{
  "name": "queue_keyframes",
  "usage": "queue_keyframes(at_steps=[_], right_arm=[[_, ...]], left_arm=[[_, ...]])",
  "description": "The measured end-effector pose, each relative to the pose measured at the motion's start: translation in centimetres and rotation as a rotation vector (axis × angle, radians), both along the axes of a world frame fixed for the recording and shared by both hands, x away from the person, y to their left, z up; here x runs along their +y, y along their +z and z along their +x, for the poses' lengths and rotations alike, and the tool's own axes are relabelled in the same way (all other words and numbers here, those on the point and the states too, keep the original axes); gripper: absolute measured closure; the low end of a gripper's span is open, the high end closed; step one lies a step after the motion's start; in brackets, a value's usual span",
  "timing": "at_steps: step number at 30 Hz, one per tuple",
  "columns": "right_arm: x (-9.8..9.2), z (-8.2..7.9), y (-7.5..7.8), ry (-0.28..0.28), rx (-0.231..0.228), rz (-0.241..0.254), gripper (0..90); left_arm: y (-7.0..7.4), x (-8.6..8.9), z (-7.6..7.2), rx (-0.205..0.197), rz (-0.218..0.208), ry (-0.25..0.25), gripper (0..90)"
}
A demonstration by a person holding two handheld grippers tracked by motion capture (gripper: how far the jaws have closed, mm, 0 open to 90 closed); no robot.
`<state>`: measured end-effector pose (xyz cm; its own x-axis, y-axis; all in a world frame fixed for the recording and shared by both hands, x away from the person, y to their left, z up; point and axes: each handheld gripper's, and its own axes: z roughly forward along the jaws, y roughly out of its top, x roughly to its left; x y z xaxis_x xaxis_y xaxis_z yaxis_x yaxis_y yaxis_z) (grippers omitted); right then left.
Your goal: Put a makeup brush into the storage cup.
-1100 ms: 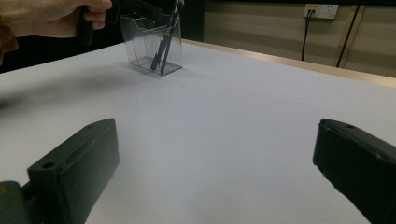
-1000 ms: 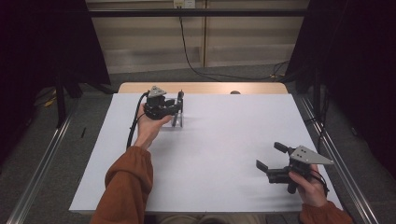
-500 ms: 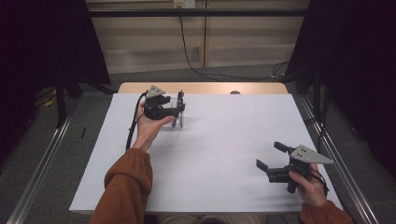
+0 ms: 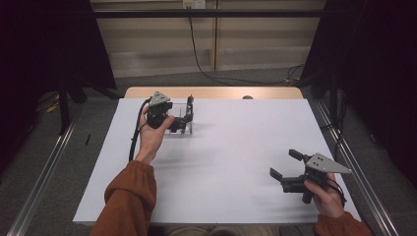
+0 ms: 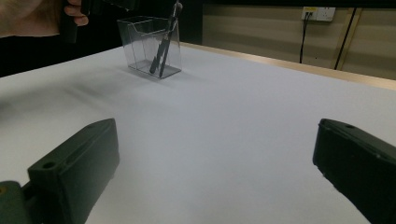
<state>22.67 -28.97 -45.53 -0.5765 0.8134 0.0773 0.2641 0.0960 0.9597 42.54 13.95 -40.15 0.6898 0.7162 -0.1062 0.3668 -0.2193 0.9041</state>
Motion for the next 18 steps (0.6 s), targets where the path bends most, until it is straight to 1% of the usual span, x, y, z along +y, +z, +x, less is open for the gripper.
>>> queue_keyframes(at_steps=[1,2,4,5,6,8,10,11,12,13,15,16,18], right_arm=[[0.0,0.0,0.0,0.0,-0.004,0.0,0.0],[0.0,0.0,0.0,0.0,-0.008,-0.001,0.0],[0.0,0.0,0.0,-0.001,-0.007,-0.001,0.0],[0.0,0.0,0.0,-0.002,-0.006,-0.001,0.0],[0.0,0.0,0.0,-0.003,-0.006,0.0,0.0],[0.0,0.0,0.0,-0.003,-0.008,-0.001,0.0],[0.0,0.0,0.1,-0.002,-0.008,-0.001,0.0],[0.0,0.0,0.1,-0.004,-0.009,-0.002,0.0],[0.0,0.0,0.0,-0.004,-0.008,-0.002,0.0],[0.0,0.0,0.1,-0.003,-0.009,-0.001,0.0],[0.0,0.0,0.1,-0.002,-0.008,-0.003,0.0],[0.0,-0.1,0.1,-0.002,-0.007,-0.001,0.0],[0.0,0.0,0.1,-0.001,-0.009,-0.002,0.0]], left_arm=[[0.0,0.1,-0.2,-0.001,0.004,0.004,3.9],[0.1,0.2,-0.3,-0.016,0.018,0.01,3.9],[0.2,0.2,-0.8,-0.033,0.033,0.007,3.9],[0.3,0.3,-1.0,-0.031,0.026,0.001,3.9],[0.4,0.4,-1.2,-0.038,0.023,-0.006,3.9],[0.5,0.5,-1.7,-0.057,0.025,-0.002,3.9],[0.7,0.6,-2.1,-0.063,0.021,0.001,3.9],[0.7,0.7,-2.2,-0.077,0.026,0.004,3.9],[0.8,0.8,-2.4,-0.079,0.022,0.0,4.1],[0.8,0.9,-2.6,-0.076,0.007,0.001,4.2],[0.9,1.2,-2.9,-0.093,0.006,0.01,4.2],[0.8,1.4,-3.1,-0.099,0.005,0.007,4.2],[0.8,1.7,-3.3,-0.094,-0.003,0.008,4.2]])
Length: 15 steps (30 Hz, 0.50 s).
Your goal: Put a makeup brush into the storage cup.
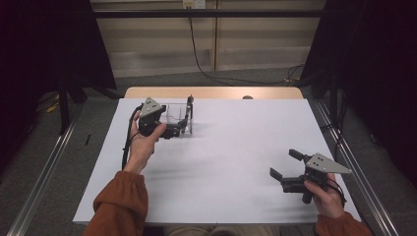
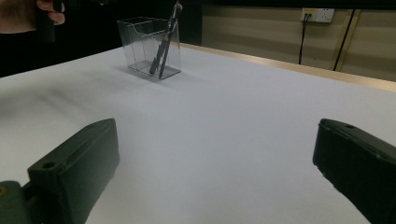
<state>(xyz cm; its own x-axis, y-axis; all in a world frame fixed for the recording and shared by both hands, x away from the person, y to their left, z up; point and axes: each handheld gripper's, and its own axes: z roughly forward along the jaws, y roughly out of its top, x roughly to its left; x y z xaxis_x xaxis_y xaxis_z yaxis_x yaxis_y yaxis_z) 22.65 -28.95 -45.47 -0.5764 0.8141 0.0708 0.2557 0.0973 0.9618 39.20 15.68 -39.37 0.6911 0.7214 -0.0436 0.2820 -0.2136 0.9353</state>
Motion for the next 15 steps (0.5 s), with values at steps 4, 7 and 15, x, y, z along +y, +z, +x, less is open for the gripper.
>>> queue_keyframes(at_steps=[4,7,15], right_arm=[[0.0,-0.1,0.0,0.001,0.0,0.003,0.0],[0.0,-0.1,0.0,0.0,0.001,0.003,0.0],[0.0,-0.1,0.0,0.0,0.003,-0.001,0.0]], left_arm=[[0.0,0.6,-0.6,-0.009,0.012,0.01,4.1],[0.0,0.9,-1.2,-0.016,0.018,0.01,3.9],[-0.1,2.0,-2.7,-0.004,-0.015,0.014,2.7]])
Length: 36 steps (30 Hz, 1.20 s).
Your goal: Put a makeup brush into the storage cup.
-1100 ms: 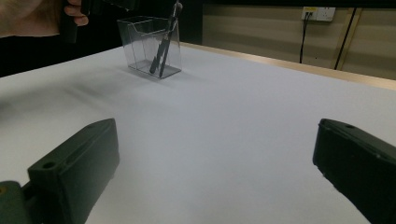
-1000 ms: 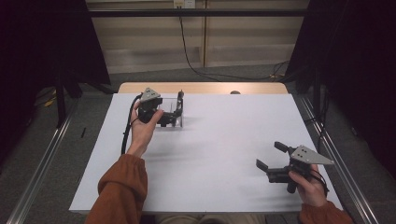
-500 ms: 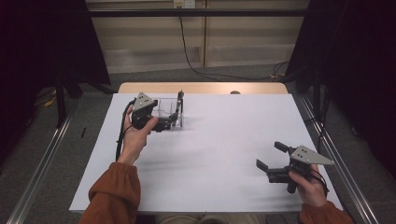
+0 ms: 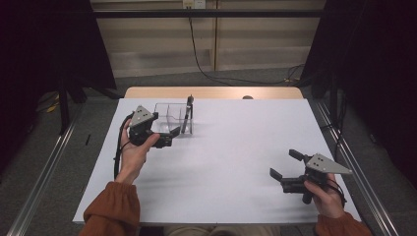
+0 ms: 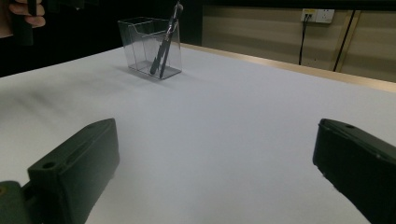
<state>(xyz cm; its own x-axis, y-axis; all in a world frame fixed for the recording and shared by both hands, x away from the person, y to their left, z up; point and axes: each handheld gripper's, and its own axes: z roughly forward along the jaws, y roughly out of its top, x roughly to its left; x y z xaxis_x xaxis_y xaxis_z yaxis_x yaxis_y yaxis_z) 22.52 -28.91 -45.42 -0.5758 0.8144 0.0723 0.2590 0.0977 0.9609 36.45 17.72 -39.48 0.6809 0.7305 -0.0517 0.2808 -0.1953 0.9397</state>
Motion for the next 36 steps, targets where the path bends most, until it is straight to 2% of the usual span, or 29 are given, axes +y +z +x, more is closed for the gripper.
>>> queue_keyframes(at_steps=[2,6,11,13,24,33,36], right_arm=[[0.0,0.0,0.0,0.0,-0.001,0.001,0.0],[0.0,0.0,0.0,-0.001,-0.003,0.002,0.0],[0.0,0.0,0.0,-0.002,-0.003,-0.001,0.0],[0.0,0.0,0.0,-0.003,-0.005,-0.001,0.0],[0.0,-0.1,0.0,-0.005,-0.004,-0.003,0.0],[0.0,-0.1,0.0,-0.006,-0.006,-0.003,0.0],[0.0,-0.1,0.0,-0.007,-0.004,-0.005,0.0]], left_arm=[[0.0,0.4,-0.3,-0.003,-0.016,0.003,2.8],[0.0,1.1,-1.0,-0.016,-0.013,0.024,3.1],[-0.2,2.0,-2.0,-0.031,-0.039,0.031,2.8],[-0.2,2.3,-2.6,-0.04,-0.029,0.027,3.0],[-0.7,4.3,-5.4,-0.056,-0.051,0.043,3.0],[-1.9,5.6,-7.4,-0.059,-0.051,0.074,3.3],[-2.0,5.7,-7.9,-0.06,-0.048,0.067,3.3]])
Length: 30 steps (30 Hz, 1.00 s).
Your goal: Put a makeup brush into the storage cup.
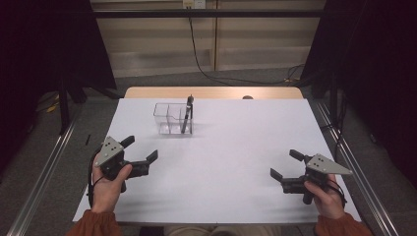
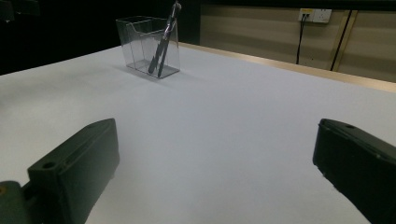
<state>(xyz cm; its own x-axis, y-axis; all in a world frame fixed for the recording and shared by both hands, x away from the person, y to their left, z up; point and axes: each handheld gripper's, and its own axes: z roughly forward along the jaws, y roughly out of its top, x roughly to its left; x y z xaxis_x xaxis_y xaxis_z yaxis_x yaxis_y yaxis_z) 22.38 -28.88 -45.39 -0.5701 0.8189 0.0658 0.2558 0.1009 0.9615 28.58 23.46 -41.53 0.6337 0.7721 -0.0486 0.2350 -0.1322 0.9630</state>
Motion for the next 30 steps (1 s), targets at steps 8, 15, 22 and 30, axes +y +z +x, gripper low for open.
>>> queue_keyframes(at_steps=[8,15,22,30], right_arm=[[-0.2,-0.2,0.0,-0.006,0.001,-0.005,0.0],[-0.3,-0.4,0.0,-0.012,-0.001,-0.002,0.0],[-0.3,-0.4,0.0,-0.014,0.0,-0.002,0.0],[-0.3,-0.4,0.0,-0.01,-0.002,0.007,0.0]], left_arm=[[-0.4,0.5,-1.5,0.007,-0.02,0.013,2.4],[-1.0,1.1,-3.0,0.01,-0.018,0.026,2.9],[-1.3,1.2,-3.9,0.018,-0.024,0.025,2.9],[-1.8,1.6,-4.4,0.025,-0.014,0.029,2.9]])
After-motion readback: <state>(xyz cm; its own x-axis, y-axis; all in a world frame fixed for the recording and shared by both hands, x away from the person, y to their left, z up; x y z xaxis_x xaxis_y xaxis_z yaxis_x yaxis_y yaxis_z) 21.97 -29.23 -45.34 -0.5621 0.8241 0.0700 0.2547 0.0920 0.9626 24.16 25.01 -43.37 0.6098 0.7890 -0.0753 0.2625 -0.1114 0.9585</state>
